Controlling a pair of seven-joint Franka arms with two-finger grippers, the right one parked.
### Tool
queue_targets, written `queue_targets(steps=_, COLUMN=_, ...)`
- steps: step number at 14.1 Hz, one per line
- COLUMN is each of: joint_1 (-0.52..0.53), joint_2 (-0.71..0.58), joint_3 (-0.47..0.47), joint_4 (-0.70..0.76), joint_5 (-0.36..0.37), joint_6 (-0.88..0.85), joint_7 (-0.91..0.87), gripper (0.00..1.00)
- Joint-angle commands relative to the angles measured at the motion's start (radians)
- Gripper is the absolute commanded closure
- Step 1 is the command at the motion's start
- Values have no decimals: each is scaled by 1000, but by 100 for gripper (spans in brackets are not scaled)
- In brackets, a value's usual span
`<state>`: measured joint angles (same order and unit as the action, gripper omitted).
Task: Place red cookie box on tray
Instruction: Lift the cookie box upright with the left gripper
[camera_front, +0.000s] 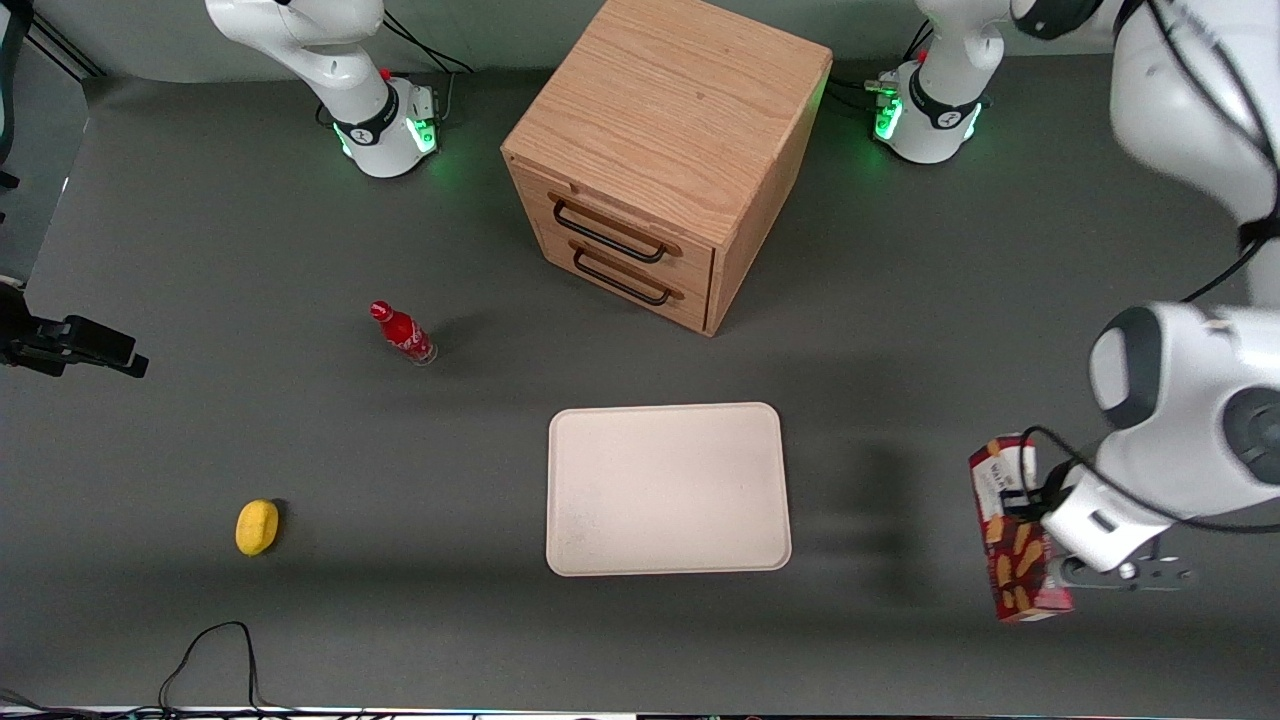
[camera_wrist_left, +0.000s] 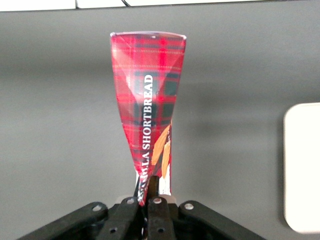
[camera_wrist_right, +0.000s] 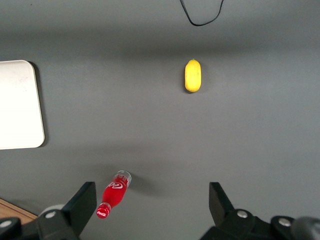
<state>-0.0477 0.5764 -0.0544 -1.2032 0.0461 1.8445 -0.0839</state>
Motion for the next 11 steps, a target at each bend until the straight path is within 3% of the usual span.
queue_targets(steps=1, joint_1=0, joint_2=-113, joint_3=5, joint_4=43, joint_5=0, joint_6=-184, joint_7=-14, gripper=100)
queue_targets(steps=4, joint_1=0, joint_2=-142, joint_3=4, joint_4=123, joint_5=0, joint_6=-333, joint_7=-16, gripper=100)
queue_targets(steps=7, joint_1=-9, joint_2=-178, joint_3=-2, joint_4=125, joint_5=-3, joint_6=-373, joint_7=-22, gripper=100)
queue_targets(steps=11, joint_1=-96, joint_2=-161, joint_3=-51, joint_4=126, joint_5=-5, joint_6=-349, joint_7=-251, gripper=100)
